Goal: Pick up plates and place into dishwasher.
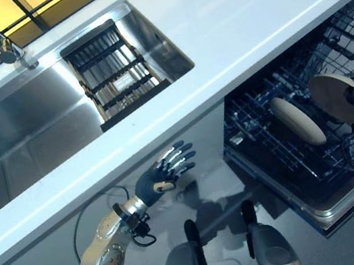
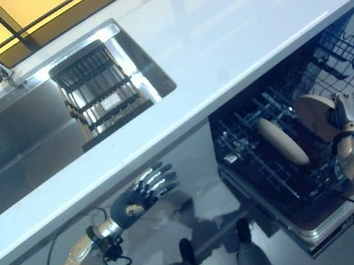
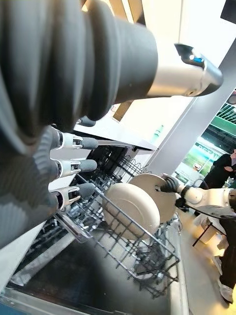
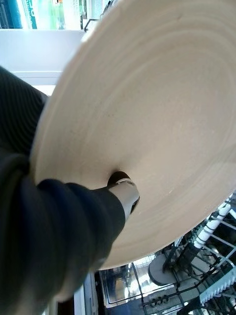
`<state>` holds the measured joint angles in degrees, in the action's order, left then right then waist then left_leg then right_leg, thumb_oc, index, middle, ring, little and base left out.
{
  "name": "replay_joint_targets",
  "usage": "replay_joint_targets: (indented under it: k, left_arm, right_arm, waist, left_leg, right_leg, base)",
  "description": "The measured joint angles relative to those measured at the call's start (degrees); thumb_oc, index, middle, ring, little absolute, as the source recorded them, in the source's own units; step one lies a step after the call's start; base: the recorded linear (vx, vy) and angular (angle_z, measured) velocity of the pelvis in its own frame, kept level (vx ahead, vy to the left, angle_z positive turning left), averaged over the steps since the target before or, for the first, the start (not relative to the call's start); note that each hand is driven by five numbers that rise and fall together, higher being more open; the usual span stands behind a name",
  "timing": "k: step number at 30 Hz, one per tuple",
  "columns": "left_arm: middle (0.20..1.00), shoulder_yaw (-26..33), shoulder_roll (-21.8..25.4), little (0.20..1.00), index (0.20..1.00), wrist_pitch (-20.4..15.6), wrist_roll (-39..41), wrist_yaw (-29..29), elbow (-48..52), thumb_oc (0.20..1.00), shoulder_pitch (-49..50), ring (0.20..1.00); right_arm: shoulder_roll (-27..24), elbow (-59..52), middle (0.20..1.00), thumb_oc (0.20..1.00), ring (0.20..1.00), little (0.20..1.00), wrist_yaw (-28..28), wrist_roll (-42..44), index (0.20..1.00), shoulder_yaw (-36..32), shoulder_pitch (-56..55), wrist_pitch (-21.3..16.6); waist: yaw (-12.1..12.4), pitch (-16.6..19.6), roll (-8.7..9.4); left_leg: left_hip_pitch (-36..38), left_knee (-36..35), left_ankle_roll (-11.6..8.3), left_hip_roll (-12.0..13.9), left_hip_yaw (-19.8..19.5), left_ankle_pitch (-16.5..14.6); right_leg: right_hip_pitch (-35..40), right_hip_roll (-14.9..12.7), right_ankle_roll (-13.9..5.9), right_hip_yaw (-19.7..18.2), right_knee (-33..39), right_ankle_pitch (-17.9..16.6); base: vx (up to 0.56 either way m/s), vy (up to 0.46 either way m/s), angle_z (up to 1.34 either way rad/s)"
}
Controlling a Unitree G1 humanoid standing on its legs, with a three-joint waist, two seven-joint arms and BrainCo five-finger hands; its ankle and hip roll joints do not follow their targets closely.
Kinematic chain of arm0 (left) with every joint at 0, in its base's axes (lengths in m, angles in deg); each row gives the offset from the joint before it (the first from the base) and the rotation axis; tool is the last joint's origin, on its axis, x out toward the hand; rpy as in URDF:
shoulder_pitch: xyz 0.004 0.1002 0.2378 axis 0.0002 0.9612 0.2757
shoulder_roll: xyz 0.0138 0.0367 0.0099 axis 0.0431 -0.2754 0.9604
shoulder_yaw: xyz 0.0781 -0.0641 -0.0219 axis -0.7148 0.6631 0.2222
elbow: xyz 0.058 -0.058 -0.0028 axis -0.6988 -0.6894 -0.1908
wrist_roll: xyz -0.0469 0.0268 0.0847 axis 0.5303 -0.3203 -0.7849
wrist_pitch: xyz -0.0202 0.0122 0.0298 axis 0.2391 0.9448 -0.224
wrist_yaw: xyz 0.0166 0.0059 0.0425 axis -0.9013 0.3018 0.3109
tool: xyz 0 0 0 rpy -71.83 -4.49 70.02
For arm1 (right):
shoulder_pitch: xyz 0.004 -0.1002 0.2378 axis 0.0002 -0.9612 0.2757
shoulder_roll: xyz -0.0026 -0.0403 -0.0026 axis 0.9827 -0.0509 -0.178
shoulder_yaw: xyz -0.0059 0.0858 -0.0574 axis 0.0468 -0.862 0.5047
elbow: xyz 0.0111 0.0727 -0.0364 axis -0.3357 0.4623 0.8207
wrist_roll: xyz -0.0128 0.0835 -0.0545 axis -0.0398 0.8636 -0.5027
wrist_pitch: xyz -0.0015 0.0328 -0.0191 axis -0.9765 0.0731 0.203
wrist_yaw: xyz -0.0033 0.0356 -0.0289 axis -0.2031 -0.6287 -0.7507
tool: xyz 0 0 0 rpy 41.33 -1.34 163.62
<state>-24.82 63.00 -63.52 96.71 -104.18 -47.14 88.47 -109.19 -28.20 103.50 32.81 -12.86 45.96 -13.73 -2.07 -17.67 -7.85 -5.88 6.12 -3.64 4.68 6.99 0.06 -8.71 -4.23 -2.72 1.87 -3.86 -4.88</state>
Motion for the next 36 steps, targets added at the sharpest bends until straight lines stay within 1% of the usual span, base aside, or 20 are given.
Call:
replay_joint_targets:
  k: [2,5,8,11,12,13,14,18,27,34,36]
  left_arm:
    - [1.000,-0.1,0.0,1.000,1.000,-0.7,0.2,0.0,0.0,1.000,-0.2,1.000]
    - [1.000,-0.4,0.0,1.000,1.000,-0.8,0.6,0.0,-0.1,1.000,-0.9,1.000]
    - [1.000,-0.8,0.0,1.000,1.000,-1.0,0.6,0.5,-0.1,1.000,-1.1,1.000]
    - [1.000,-2.0,0.0,1.000,1.000,-1.2,0.6,0.9,-0.1,1.000,-1.2,1.000]
    - [1.000,-2.0,-0.1,1.000,1.000,-1.2,0.6,1.0,-0.1,1.000,-1.3,1.000]
    - [1.000,-2.0,-0.1,1.000,1.000,-1.3,0.6,1.1,-0.1,1.000,-1.5,1.000]
    - [1.000,-2.0,-0.1,1.000,1.000,-1.3,0.6,1.1,-0.1,1.000,-1.6,1.000]
    - [1.000,-2.0,-0.1,1.000,1.000,-1.9,0.6,1.2,-0.1,1.000,-1.7,1.000]
    - [1.000,-2.0,-0.1,1.000,1.000,-1.9,0.7,1.7,-0.1,1.000,-1.7,1.000]
    - [1.000,-2.0,-0.2,1.000,1.000,-1.9,0.7,1.7,-0.1,1.000,-1.1,1.000]
    - [1.000,-1.9,-0.3,1.000,1.000,-1.9,0.7,1.7,0.0,1.000,-0.7,1.000]
  right_arm:
    - [0.0,0.2,0.200,0.200,0.200,0.200,-0.3,0.2,0.200,1.2,1.2,0.0]
    - [0.0,1.4,0.200,0.200,0.200,0.200,-3.1,1.3,0.200,2.0,2.8,0.1]
    - [0.0,2.8,0.200,0.200,0.200,0.200,-5.0,3.0,0.200,2.4,3.6,1.4]
    - [0.0,3.2,0.200,0.200,0.200,0.200,-5.5,3.8,0.200,3.0,3.8,1.9]
    - [0.0,3.2,0.482,0.482,0.482,0.482,-5.6,4.3,0.482,3.0,3.9,2.1]
    - [0.0,3.2,0.959,0.959,0.959,0.959,-5.6,4.9,0.959,3.0,4.0,2.3]
    - [0.0,3.3,1.000,1.000,1.000,1.000,-5.6,5.1,1.000,3.0,4.0,2.4]
    - [0.0,4.8,1.000,1.000,1.000,1.000,-5.6,5.3,1.000,2.9,4.7,2.6]
    - [0.0,4.8,1.000,1.000,1.000,1.000,-5.6,5.2,1.000,2.9,5.1,2.3]
    - [0.0,4.5,1.000,1.000,1.000,1.000,-4.9,5.2,1.000,2.8,5.0,0.8]
    - [0.0,4.0,1.000,1.000,1.000,1.000,-4.1,5.3,1.000,1.4,4.6,0.0]
  waist:
    - [-0.1,0.2,-0.28]
    - [-0.1,0.1,-0.86]
    - [0.1,0.0,-1.51]
    - [0.0,0.0,-1.67]
    - [-0.1,0.0,-1.67]
    - [-0.1,0.0,-1.67]
    - [-0.1,0.0,-1.68]
    - [-0.1,0.0,-1.68]
    - [-0.2,0.0,-1.71]
    - [-0.3,0.0,-1.75]
    - [-0.4,0.1,-1.77]
  left_leg:
    - [-0.9,0.2,0.06,0.0,0.1,0.1]
    - [-1.6,0.5,0.14,-0.1,0.2,0.1]
    - [-1.8,0.6,0.16,-0.1,0.1,0.1]
    - [-1.8,0.5,0.15,-0.1,0.1,0.1]
    - [-1.8,0.5,0.15,-0.1,0.1,0.1]
    - [-1.8,0.5,0.15,-0.1,0.1,0.1]
    - [-1.8,0.5,0.15,-0.1,0.1,0.1]
    - [-1.8,0.4,0.16,-0.1,0.2,0.1]
    - [-1.0,-0.1,0.18,-0.1,0.4,0.2]
    - [2.1,-1.9,0.31,-0.3,0.9,0.3]
    - [3.3,-2.6,0.35,-0.3,1.1,0.3]
  right_leg:
    - [-0.9,0.0,-0.12,0.0,-0.1,0.0]
    - [-1.7,-0.1,-0.01,-0.1,-0.6,-0.1]
    - [-2.0,-0.1,0.07,-0.1,-0.8,-0.1]
    - [-2.1,-0.1,0.10,-0.1,-0.8,-0.1]
    - [-2.1,-0.1,0.10,-0.1,-0.8,-0.1]
    - [-2.1,-0.1,0.10,-0.1,-0.8,-0.1]
    - [-2.1,-0.1,0.10,-0.1,-0.8,-0.1]
    - [-2.1,-0.1,-0.05,-0.1,-0.8,0.1]
    - [-1.6,-0.1,0.13,-0.2,-0.7,0.0]
    - [0.8,-0.1,-0.03,-0.8,0.0,0.3]
    - [1.6,0.0,-0.09,-1.0,0.3,0.3]
  base:
    - [-0.04,0.015,-0.04]
    - [0.00,0.000,0.00]
    - [0.00,0.000,0.00]
    - [0.00,0.000,0.00]
    - [0.00,0.000,0.00]
    - [0.00,0.000,0.00]
    - [0.00,0.000,0.00]
    - [0.00,0.000,0.00]
    - [0.02,0.016,-0.01]
    - [0.04,0.049,-0.03]
    - [0.06,0.051,-0.05]
